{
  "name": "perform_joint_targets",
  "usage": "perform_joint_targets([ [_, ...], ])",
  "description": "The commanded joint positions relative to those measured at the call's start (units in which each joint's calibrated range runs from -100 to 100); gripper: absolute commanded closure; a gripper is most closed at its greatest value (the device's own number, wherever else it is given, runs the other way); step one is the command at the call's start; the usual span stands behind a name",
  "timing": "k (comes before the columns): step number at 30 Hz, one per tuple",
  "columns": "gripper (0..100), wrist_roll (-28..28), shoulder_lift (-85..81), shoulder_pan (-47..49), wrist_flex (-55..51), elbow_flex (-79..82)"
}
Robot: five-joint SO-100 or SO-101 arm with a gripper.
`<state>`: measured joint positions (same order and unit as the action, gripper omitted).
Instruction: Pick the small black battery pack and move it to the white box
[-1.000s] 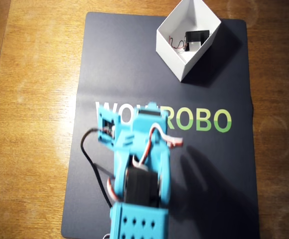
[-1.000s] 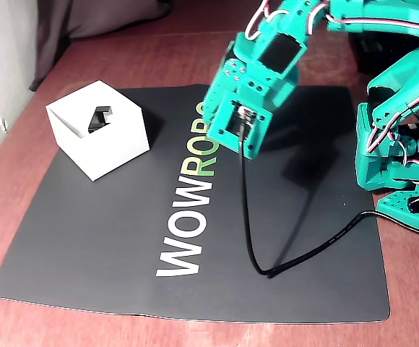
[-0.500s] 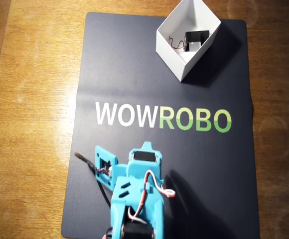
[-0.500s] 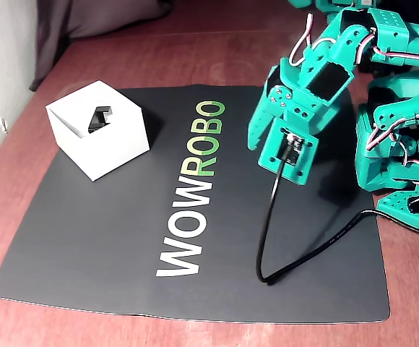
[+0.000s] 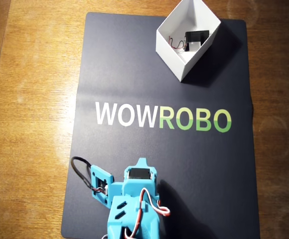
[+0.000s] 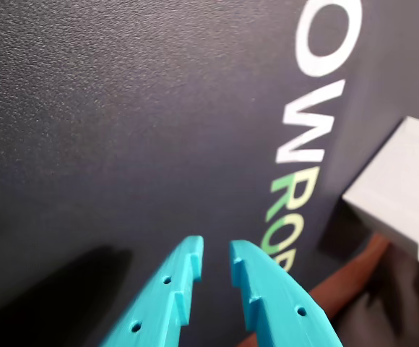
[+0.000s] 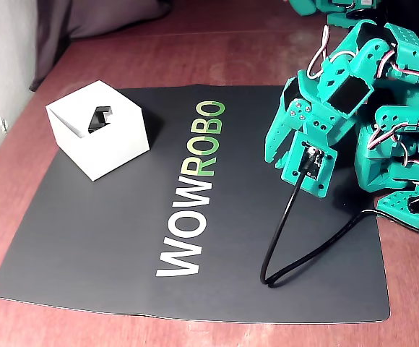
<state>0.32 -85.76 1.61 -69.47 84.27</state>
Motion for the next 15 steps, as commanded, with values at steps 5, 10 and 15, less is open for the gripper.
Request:
perform_joint_targets([
  [5,96,-0.1,-3.6,0.0,-0.1,5.2],
  [10,99,-0.1,-5.1,0.4,-0.3,5.7],
  [15,99,-0.1,-5.1,0.4,-0.3,5.7],
])
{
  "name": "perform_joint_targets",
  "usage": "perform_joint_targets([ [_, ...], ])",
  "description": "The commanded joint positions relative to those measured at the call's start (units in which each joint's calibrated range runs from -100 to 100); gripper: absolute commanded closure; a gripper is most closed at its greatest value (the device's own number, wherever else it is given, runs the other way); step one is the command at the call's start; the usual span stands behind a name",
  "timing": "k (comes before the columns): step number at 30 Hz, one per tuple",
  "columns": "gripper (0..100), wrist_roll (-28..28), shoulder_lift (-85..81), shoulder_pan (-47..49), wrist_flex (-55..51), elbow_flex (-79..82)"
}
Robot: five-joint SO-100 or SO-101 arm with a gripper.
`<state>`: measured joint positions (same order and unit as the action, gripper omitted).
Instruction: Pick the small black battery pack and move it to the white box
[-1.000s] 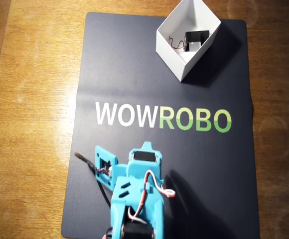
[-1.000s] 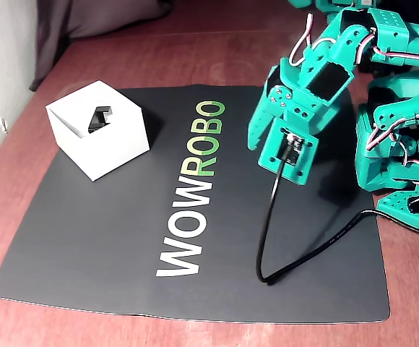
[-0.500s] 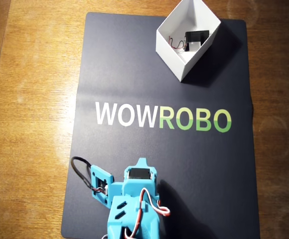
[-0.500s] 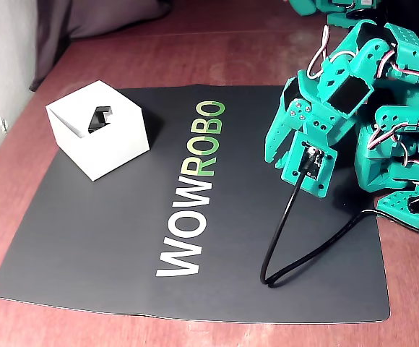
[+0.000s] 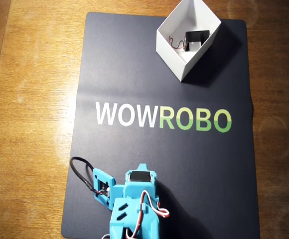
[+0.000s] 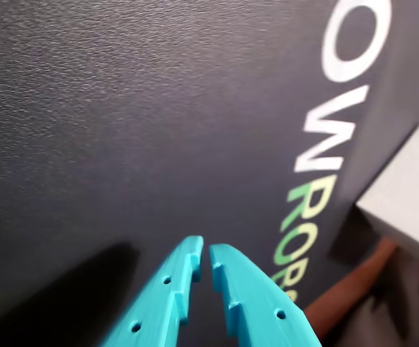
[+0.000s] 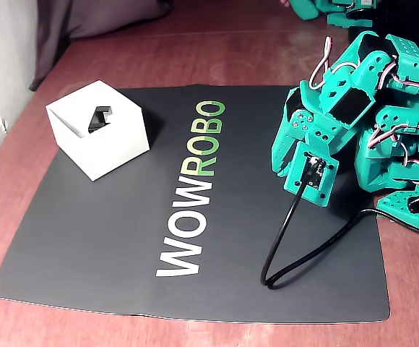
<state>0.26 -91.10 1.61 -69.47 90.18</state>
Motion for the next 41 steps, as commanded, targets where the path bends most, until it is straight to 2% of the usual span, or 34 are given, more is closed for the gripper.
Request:
perform_joint_targets([
  [1,99,0.0,0.2,0.4,-0.3,-0.2],
  [41,99,0.0,0.2,-0.3,-0.3,-0.2],
])
